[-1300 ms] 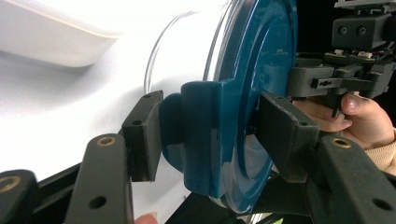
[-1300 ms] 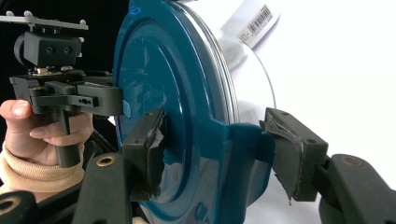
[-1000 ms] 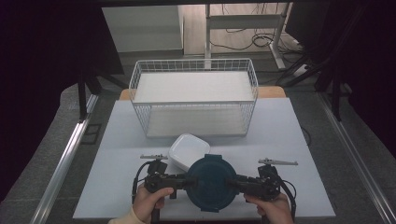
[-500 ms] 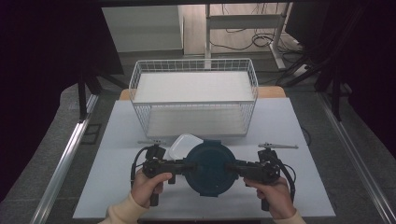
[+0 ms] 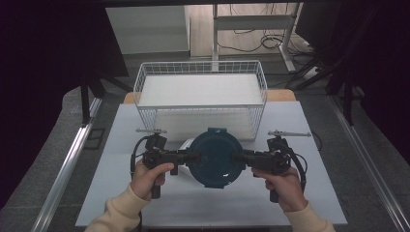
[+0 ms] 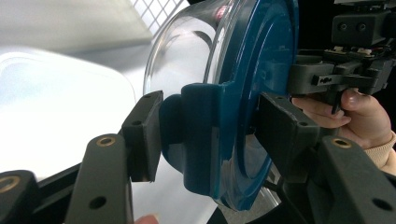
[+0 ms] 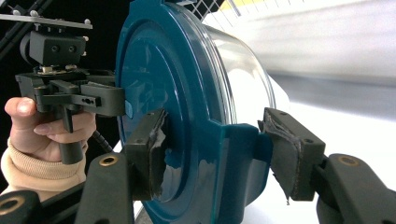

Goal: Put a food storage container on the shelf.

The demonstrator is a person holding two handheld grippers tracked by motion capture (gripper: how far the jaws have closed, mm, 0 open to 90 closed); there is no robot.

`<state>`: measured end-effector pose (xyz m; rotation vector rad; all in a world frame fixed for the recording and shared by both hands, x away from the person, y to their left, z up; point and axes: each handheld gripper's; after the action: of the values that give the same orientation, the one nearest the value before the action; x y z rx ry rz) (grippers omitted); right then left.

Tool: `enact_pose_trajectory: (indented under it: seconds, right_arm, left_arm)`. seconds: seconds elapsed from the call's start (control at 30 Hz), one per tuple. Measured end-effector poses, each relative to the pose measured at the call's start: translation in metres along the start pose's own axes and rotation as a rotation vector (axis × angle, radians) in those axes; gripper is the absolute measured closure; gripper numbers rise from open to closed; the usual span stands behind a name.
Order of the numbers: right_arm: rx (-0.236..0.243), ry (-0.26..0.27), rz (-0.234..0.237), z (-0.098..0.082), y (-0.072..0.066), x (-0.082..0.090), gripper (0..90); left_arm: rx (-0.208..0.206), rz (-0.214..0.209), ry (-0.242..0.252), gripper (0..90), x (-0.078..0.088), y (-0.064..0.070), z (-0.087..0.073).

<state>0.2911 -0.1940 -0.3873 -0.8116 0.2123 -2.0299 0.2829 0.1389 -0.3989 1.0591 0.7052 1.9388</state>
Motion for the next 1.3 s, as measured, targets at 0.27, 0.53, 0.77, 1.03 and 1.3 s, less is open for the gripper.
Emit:
enact_pose_trajectory:
  seconds: [0.27,0.53,0.77,1.03,1.3]
  right_arm:
    - [0.029,-0.008,0.003,0.03,-0.004,-0.001,41.8]
    - [0.045,-0.009,0.002,0.047,-0.005,0.0,41.9]
    - [0.067,0.0,-0.004,0.062,-0.007,0.003,41.9]
    - [0.089,-0.001,-0.003,0.08,-0.009,0.003,42.1]
    - [0.103,-0.003,-0.001,0.096,-0.008,0.0,42.1]
  left_arm:
    - [-0.007,-0.01,0.025,43.1,0.009,0.005,0.017]
    - [-0.019,-0.014,0.036,43.0,0.014,0.01,0.031]
    - [-0.027,-0.018,0.045,43.0,0.017,0.016,0.044]
    - [-0.029,-0.022,0.056,43.1,0.023,0.02,0.057]
    - [-0.024,-0.024,0.06,43.1,0.027,0.02,0.068]
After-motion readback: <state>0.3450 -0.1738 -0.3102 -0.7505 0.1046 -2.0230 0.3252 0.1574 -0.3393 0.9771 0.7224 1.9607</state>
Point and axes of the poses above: each handheld gripper's, and its own axes: x roughly backward along the jaws, z roughly out of its top, y roughly to its right, and after that the axes turned 11 degrees about x, right-handed
